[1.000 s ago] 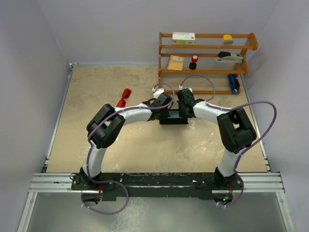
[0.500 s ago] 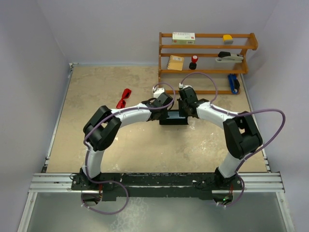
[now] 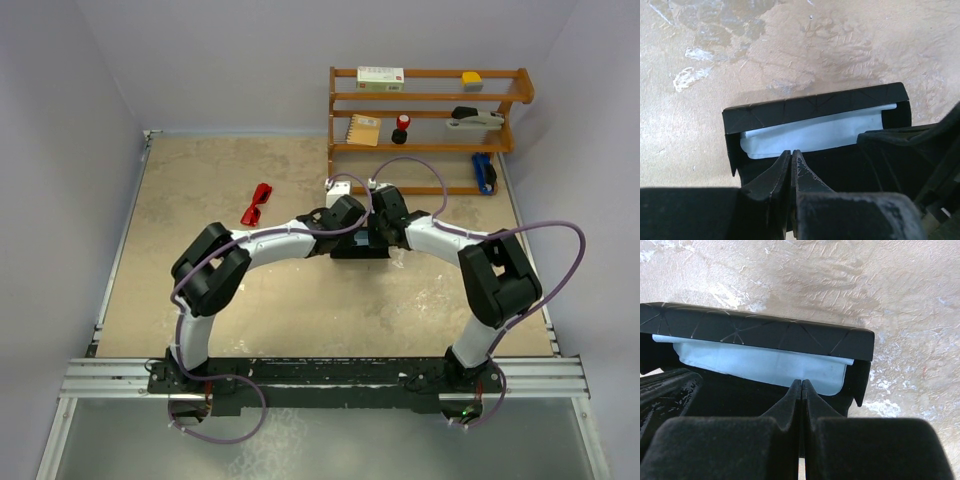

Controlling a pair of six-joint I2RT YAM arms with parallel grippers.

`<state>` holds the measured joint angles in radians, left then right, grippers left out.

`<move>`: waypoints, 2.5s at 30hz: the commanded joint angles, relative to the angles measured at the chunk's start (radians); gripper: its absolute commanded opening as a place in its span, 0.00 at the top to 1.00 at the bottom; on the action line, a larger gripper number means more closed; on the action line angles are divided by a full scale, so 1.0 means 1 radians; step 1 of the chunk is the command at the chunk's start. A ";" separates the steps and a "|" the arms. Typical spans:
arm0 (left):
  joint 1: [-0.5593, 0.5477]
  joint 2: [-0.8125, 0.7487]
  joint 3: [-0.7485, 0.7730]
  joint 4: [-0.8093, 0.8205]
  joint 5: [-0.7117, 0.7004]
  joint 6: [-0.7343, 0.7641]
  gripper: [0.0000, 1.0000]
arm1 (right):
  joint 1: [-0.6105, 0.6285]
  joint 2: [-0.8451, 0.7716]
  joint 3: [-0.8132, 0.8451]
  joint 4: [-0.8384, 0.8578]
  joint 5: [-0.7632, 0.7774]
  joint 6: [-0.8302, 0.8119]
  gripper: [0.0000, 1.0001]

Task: Organize the sunglasses
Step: Place the glasses cleaning cloth in the sunglasses case, then adjust the sunglasses case at the center of the board.

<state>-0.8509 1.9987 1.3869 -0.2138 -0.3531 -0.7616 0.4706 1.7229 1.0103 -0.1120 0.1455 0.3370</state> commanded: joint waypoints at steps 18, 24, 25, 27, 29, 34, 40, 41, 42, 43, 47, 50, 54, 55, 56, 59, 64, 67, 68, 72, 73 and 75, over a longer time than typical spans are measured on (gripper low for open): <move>-0.007 0.046 -0.035 0.086 -0.157 0.088 1.00 | 0.003 -0.033 -0.022 0.035 -0.016 0.006 1.00; -0.006 0.087 -0.004 0.004 -0.165 0.051 1.00 | 0.003 -0.037 -0.026 0.034 -0.013 0.008 1.00; -0.005 0.097 0.006 -0.020 -0.164 0.040 1.00 | 0.003 -0.038 -0.026 0.034 -0.014 0.008 1.00; -0.006 0.115 0.028 -0.072 -0.168 0.014 1.00 | 0.003 -0.041 -0.024 0.032 -0.019 0.009 1.00; -0.006 0.115 0.024 -0.080 -0.164 0.000 1.00 | 0.003 -0.044 -0.024 0.033 -0.025 0.011 1.00; -0.006 0.106 0.019 -0.072 -0.163 0.000 1.00 | 0.002 -0.058 -0.029 0.058 -0.027 0.013 1.00; -0.007 0.067 0.029 -0.055 -0.161 0.015 1.00 | 0.003 -0.061 -0.026 0.055 -0.022 0.013 1.00; -0.008 0.057 0.035 -0.057 -0.163 0.019 1.00 | 0.003 -0.065 -0.029 0.056 -0.020 0.013 1.00; -0.008 0.044 0.043 -0.061 -0.166 0.024 1.00 | 0.003 -0.069 -0.031 0.058 -0.019 0.014 1.00; -0.009 0.031 0.053 -0.067 -0.168 0.032 1.00 | 0.003 -0.072 -0.030 0.057 -0.018 0.012 1.00; -0.011 -0.024 0.107 -0.115 -0.172 0.062 1.00 | 0.003 -0.091 -0.030 0.056 -0.018 0.013 1.00; -0.010 -0.072 0.148 -0.156 -0.171 0.094 1.00 | 0.002 -0.113 -0.031 0.048 -0.015 0.014 1.00; 0.014 -0.111 0.168 -0.161 -0.157 0.122 1.00 | 0.003 -0.163 -0.042 0.031 -0.015 0.020 1.00; 0.033 -0.112 0.158 -0.149 -0.133 0.122 1.00 | 0.003 -0.175 -0.045 0.025 -0.015 0.023 1.00; 0.051 -0.110 0.148 -0.132 -0.111 0.118 1.00 | 0.003 -0.188 -0.053 0.020 -0.016 0.029 1.00; 0.084 -0.085 0.146 -0.096 -0.068 0.130 1.00 | 0.003 -0.226 -0.078 0.000 -0.008 0.047 1.00; 0.090 -0.005 0.197 -0.076 -0.053 0.178 1.00 | 0.003 -0.288 -0.144 -0.031 0.022 0.089 1.00; 0.094 0.047 0.223 -0.063 -0.040 0.195 1.00 | 0.003 -0.317 -0.194 -0.043 0.014 0.116 1.00; 0.094 0.061 0.233 -0.061 -0.032 0.199 1.00 | 0.003 -0.322 -0.209 -0.042 0.017 0.124 1.00; 0.097 0.105 0.262 -0.057 -0.011 0.216 1.00 | 0.003 -0.320 -0.235 -0.047 0.044 0.148 1.00; 0.097 0.111 0.265 -0.052 -0.005 0.220 1.00 | 0.003 -0.313 -0.237 -0.048 0.049 0.156 1.00; 0.100 0.126 0.271 -0.046 0.014 0.230 1.00 | 0.002 -0.294 -0.239 -0.041 0.059 0.166 1.00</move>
<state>-0.7547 2.1162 1.5990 -0.3061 -0.3775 -0.5774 0.4706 1.4246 0.7738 -0.1600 0.1604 0.4595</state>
